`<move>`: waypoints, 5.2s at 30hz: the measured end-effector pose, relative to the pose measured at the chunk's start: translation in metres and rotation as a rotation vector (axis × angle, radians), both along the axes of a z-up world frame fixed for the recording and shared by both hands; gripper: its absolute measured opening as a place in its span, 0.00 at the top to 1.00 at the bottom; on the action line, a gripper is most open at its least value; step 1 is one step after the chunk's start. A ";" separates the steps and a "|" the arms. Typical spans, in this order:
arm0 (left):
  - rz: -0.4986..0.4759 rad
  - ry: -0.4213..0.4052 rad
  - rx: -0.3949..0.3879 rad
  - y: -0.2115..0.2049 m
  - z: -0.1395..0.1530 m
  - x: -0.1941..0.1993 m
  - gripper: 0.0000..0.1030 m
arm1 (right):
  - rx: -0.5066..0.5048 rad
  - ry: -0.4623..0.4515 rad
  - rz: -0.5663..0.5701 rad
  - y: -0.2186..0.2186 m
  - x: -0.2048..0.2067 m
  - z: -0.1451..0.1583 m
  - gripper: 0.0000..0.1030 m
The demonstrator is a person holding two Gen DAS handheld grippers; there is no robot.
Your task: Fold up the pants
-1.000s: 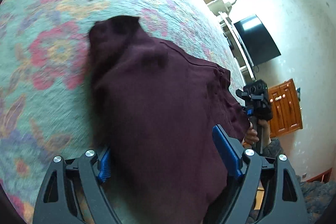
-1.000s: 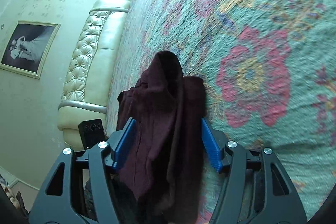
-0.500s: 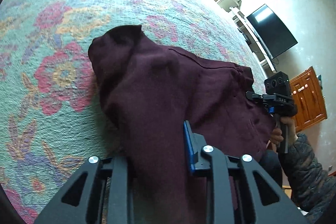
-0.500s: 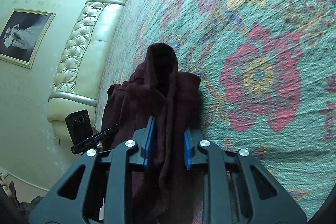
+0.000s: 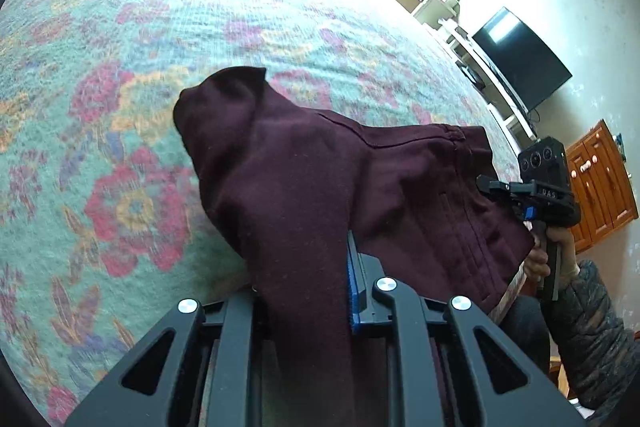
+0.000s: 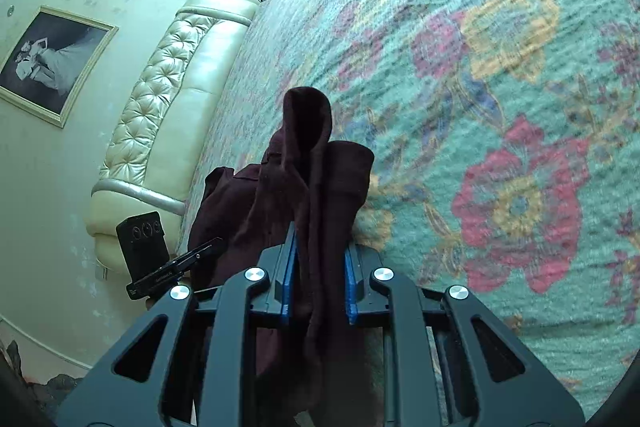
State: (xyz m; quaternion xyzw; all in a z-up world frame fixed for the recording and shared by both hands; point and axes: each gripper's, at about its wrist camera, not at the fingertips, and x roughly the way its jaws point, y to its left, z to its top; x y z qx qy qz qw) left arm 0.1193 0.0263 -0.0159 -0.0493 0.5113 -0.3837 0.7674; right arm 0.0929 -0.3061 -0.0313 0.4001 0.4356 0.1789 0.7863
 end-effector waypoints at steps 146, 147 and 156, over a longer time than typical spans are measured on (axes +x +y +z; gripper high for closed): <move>0.074 0.143 -0.125 0.087 -0.017 0.073 0.16 | 0.250 -0.002 -0.104 -0.045 0.035 -0.028 0.33; 0.078 0.154 -0.136 0.090 -0.018 0.067 0.16 | 0.258 -0.005 -0.110 -0.044 0.030 -0.029 0.33; 0.105 0.264 -0.250 0.106 -0.027 0.036 0.16 | 0.293 -0.014 -0.166 -0.037 -0.004 -0.036 0.32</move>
